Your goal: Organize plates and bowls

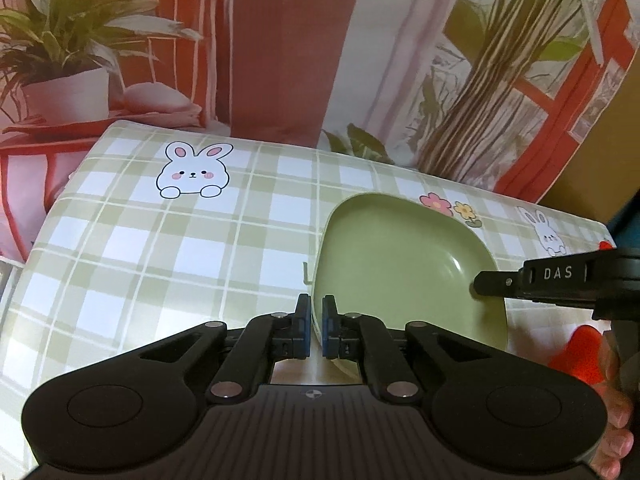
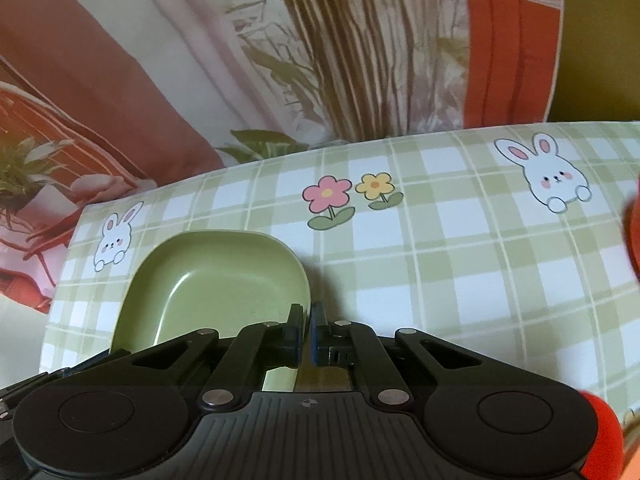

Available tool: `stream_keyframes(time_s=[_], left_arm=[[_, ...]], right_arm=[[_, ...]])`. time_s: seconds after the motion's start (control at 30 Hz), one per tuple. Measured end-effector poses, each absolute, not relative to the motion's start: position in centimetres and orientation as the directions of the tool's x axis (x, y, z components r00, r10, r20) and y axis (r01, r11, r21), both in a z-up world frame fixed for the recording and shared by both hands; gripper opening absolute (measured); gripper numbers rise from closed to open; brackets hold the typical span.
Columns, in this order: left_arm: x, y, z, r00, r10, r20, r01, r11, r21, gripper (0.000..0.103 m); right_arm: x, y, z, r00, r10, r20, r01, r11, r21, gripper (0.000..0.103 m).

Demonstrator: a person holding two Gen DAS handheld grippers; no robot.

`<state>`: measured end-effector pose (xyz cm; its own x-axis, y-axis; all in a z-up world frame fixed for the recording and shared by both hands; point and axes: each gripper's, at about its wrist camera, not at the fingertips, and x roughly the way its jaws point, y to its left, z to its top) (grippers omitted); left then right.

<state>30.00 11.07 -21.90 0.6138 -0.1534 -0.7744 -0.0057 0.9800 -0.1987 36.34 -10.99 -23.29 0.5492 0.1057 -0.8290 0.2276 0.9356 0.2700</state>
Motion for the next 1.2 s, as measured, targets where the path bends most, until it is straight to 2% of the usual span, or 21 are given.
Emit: stream_keyframes(time_s=[0.33, 1.2], left_arm=[[27.3, 10.3, -18.9, 0.618, -0.181, -0.765, -0.007, 0.972, -0.236, 0.006], [22.9, 0.3, -15.8, 0.630, -0.217, -0.746, 0.111, 0.976, -0.190, 0.006]], right_arm=[[32.3, -11.6, -20.4, 0.586, 0.123, -0.801, 0.216, 0.929, 0.301, 0.004], [22.8, -20.5, -16.5, 0.665, 0.100, -0.740, 0.268, 0.893, 0.361, 0.004]])
